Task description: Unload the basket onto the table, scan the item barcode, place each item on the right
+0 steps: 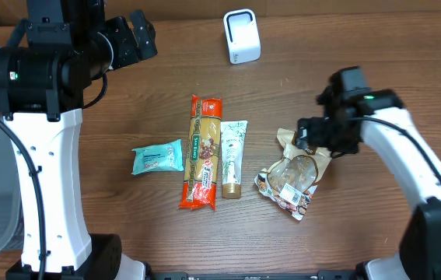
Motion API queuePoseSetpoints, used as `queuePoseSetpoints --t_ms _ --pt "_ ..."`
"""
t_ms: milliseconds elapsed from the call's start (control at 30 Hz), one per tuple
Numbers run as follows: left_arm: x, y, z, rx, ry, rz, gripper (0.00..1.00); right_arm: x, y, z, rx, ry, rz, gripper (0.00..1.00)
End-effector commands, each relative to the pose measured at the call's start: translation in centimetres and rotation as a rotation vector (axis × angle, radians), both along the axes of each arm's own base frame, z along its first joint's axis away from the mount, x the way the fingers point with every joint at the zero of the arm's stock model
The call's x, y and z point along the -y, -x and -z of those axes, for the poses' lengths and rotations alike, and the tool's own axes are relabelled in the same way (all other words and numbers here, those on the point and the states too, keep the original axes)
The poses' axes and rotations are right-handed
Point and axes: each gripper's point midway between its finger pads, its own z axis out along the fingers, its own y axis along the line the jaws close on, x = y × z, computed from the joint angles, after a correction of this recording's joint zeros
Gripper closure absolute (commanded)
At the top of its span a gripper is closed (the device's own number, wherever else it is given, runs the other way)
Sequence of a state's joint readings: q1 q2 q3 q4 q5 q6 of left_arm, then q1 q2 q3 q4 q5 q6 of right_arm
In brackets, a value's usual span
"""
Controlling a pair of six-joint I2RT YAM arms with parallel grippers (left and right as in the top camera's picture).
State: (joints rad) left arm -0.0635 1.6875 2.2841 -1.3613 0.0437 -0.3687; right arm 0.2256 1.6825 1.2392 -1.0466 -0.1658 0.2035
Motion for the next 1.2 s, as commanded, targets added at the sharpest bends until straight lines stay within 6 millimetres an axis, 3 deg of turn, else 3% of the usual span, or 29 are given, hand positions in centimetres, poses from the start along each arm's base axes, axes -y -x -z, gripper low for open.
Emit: queuePoseSetpoints --t_ms 0,200,400,633,733,867,967,1067,1167 --pt "-0.3 -0.3 0.0 0.001 0.008 -0.024 0.00 -0.3 -0.1 1.1 -0.016 0.116 0.137 0.04" --pt "-0.3 -0.3 0.0 0.001 0.008 -0.024 0.00 -1.1 0.0 2.6 -0.007 0.229 0.300 0.14" --pt "-0.3 -0.3 0.0 0.001 0.008 -0.024 0.00 -0.4 -0.6 4.1 0.026 0.334 0.308 0.16" --pt "-0.3 -0.3 0.0 0.001 0.008 -0.024 0.00 2.2 -1.2 4.4 0.027 0.396 0.344 0.16" --pt "-0.3 -0.3 0.0 0.001 0.008 -0.024 0.00 4.9 -0.8 4.4 -0.025 0.416 0.399 0.16" --pt "-0.3 -0.3 0.0 0.001 0.008 -0.024 0.00 6.3 -0.1 4.4 -0.118 0.343 0.371 0.17" --pt "-0.3 -0.3 0.0 0.001 0.008 -0.024 0.00 7.3 0.3 3.6 -0.164 0.322 0.381 0.19" --pt "-0.3 -0.3 0.0 0.001 0.008 -0.024 0.00 7.7 -0.2 1.4 -0.174 0.307 0.333 0.17" --pt "-0.3 -0.3 0.0 0.001 0.008 -0.024 0.01 4.7 -1.7 -2.9 -0.127 0.162 0.037 0.10"
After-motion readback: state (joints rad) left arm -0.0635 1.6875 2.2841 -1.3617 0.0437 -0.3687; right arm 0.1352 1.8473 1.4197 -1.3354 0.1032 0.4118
